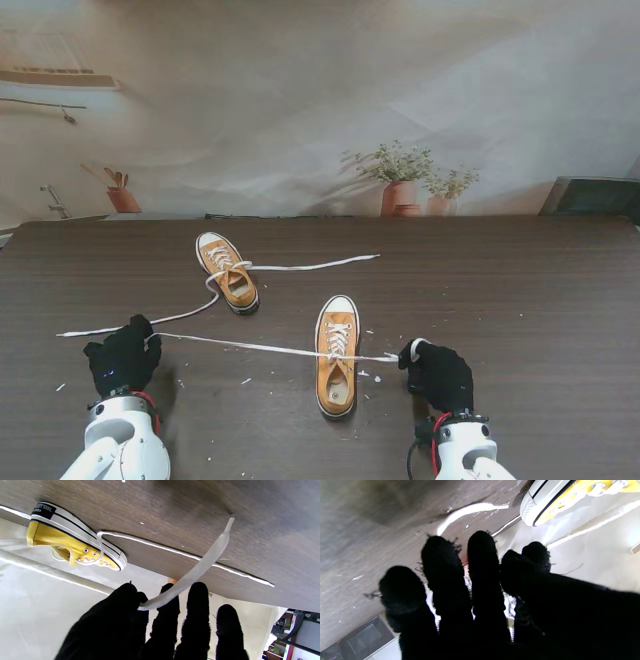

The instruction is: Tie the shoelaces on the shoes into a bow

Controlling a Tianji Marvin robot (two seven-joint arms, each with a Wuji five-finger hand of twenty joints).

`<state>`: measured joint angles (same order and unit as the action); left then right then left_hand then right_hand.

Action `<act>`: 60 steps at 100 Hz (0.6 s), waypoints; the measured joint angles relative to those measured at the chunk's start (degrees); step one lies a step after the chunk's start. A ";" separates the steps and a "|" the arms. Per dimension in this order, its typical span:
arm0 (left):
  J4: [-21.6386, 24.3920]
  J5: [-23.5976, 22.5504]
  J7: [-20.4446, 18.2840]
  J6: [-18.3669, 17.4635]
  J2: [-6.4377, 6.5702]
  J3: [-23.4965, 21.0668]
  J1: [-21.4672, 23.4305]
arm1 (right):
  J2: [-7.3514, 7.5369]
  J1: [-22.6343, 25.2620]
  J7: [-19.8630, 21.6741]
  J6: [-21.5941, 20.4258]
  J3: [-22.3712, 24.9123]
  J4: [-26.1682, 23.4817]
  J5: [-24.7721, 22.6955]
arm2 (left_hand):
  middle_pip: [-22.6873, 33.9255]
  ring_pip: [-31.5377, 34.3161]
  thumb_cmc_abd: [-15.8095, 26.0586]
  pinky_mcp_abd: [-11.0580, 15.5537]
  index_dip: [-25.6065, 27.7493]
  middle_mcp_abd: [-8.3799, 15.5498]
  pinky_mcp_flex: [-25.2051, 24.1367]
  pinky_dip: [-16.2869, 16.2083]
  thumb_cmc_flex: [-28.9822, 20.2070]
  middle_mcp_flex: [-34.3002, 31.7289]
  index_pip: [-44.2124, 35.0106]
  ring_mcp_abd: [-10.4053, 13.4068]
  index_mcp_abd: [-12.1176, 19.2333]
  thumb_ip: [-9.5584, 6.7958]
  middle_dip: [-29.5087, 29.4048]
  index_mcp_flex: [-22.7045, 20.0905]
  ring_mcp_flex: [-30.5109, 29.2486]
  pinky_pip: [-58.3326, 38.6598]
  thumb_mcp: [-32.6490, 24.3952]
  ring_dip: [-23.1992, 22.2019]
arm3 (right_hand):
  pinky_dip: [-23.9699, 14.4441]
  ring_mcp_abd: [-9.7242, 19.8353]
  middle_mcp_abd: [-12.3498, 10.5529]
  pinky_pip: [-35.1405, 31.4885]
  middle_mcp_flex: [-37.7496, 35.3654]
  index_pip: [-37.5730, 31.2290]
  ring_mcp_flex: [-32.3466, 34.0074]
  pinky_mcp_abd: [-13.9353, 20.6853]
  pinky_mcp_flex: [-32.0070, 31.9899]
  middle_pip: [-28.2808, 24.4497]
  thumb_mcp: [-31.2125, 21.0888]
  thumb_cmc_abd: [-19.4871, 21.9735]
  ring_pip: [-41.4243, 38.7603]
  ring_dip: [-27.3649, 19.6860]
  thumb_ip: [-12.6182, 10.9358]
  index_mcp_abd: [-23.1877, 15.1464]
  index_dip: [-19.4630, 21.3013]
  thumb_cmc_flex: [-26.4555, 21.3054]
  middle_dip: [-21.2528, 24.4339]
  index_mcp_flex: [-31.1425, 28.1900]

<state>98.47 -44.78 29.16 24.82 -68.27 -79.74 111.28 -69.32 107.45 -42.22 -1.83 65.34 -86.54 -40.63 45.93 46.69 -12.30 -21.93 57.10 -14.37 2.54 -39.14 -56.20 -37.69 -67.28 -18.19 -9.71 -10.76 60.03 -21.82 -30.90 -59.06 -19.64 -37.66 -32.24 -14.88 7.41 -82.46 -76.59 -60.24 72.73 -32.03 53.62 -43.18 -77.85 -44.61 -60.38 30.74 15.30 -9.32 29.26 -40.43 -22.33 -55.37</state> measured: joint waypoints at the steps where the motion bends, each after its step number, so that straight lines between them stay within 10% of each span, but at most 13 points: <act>1: 0.01 -0.01 -0.05 0.07 0.00 0.02 -0.01 | 0.00 0.01 0.03 0.00 0.00 0.01 0.03 | 0.00 0.00 0.01 0.00 0.01 0.00 0.00 0.00 0.00 0.00 0.00 0.00 0.00 -0.03 0.00 0.00 0.00 0.00 0.01 0.00 | 0.00 0.00 0.00 0.00 0.00 0.00 0.00 0.00 0.00 0.00 0.00 0.00 0.00 0.00 0.00 0.00 0.00 0.00 0.00 0.00; 32: 0.78 -0.57 -0.76 2.63 0.02 0.24 0.19 | -0.08 0.26 0.63 1.38 -0.09 -0.03 0.57 | -2.91 -2.83 0.02 0.00 -0.91 -0.65 -0.99 1.33 -1.14 0.64 2.01 -0.63 -0.01 -0.37 -0.45 -0.08 2.19 1.69 0.18 0.89 | 0.00 0.00 0.00 0.00 -0.01 0.02 0.00 -0.01 -0.75 0.01 0.00 0.14 0.23 0.00 0.00 0.00 -0.12 -0.01 0.00 0.00; 50: 0.38 -0.11 1.62 -5.19 0.02 -0.41 0.48 | -0.05 1.16 1.53 -1.41 0.67 -1.23 1.05 | -14.91 -11.59 -1.04 0.21 -18.45 -0.77 -4.05 3.38 -1.65 6.91 18.74 -0.71 0.71 4.46 -18.82 -0.97 7.38 8.44 1.26 4.07 | -0.01 -0.62 0.10 0.27 4.56 2.68 0.00 -0.01 -5.71 -0.10 2.20 1.80 6.92 -2.62 0.00 1.35 -8.29 1.52 -0.03 5.61; 60: 0.31 -1.50 3.21 -5.73 0.08 -0.40 0.68 | 0.15 2.09 3.14 -2.55 1.40 -3.01 0.72 | -21.24 -17.08 1.09 0.32 -26.67 -0.77 -5.35 3.41 2.69 10.75 34.15 -1.26 0.71 4.51 -26.25 -0.97 10.38 12.37 6.38 6.07 | -0.38 -0.65 0.10 0.99 7.53 7.16 0.00 0.09 -8.59 -0.12 2.26 1.93 11.55 -3.83 0.00 2.22 -12.84 3.94 -0.03 10.12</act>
<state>98.78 -46.29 32.37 19.10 -68.18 -80.14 111.96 -69.17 109.54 -39.08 -4.38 66.74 -89.55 -39.90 24.69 29.61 -11.21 -21.62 30.44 -15.14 -2.81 -35.73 -53.51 -26.94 -33.13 -19.45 -8.99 -6.25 33.79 -22.79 -20.53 -46.69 -13.25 -31.59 -32.62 -15.52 7.51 -81.47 -69.06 -53.08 72.73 -31.94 45.03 -43.30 -75.59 -42.67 -48.83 26.91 15.30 -7.09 16.42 -36.49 -22.36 -45.24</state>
